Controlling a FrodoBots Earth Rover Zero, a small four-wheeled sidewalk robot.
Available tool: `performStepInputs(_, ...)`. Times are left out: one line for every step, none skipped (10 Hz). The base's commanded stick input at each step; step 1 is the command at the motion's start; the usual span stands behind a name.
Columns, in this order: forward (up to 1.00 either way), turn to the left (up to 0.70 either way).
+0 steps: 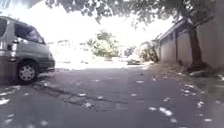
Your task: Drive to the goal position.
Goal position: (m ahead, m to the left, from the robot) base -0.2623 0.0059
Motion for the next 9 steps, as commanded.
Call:
performStepInputs(1.00, 0.02)
performStepInputs(1.00, -0.07)
performStepInputs(1.00, -0.24)
performStepInputs(1.00, -0.38)
performStepInputs(1.00, -0.38)
performStepInputs(1.00, -0.38)
performStepInputs(1.00, -0.38)
performStepInputs(1.00, -0.19)
performStepInputs(1.00, 0.02)
